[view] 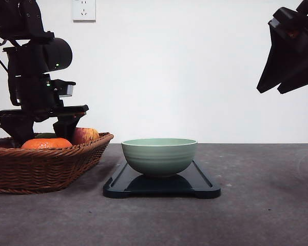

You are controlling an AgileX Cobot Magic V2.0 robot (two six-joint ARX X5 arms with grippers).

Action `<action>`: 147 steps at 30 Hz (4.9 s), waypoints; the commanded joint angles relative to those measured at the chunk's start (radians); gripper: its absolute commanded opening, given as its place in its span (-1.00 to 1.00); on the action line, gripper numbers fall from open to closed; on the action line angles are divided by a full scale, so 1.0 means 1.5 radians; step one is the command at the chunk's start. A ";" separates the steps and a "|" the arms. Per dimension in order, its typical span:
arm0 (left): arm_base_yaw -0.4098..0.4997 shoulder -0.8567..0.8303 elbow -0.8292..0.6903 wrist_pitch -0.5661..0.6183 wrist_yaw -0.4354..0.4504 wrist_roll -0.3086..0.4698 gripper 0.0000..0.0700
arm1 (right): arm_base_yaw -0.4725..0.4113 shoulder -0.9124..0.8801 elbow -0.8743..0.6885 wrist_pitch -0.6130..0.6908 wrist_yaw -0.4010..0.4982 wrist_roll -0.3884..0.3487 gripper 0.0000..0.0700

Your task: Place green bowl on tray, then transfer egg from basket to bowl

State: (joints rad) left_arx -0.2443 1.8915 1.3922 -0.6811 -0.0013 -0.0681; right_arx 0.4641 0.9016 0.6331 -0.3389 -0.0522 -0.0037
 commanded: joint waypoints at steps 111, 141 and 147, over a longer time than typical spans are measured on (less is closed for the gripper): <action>-0.271 0.093 0.015 0.294 0.063 -0.033 -0.23 | 0.003 0.003 0.002 0.001 0.001 -0.003 -0.18; -0.274 0.071 0.231 -0.016 0.063 -0.035 0.44 | 0.003 0.003 0.002 -0.002 0.000 -0.003 -0.18; -0.265 0.011 0.221 -0.067 0.063 -0.027 0.43 | 0.003 0.003 0.002 -0.016 0.000 -0.002 -0.18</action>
State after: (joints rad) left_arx -0.6398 1.9167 1.7088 -0.7839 0.0944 -0.1194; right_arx 0.4641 0.9016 0.6331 -0.3644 -0.0525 -0.0039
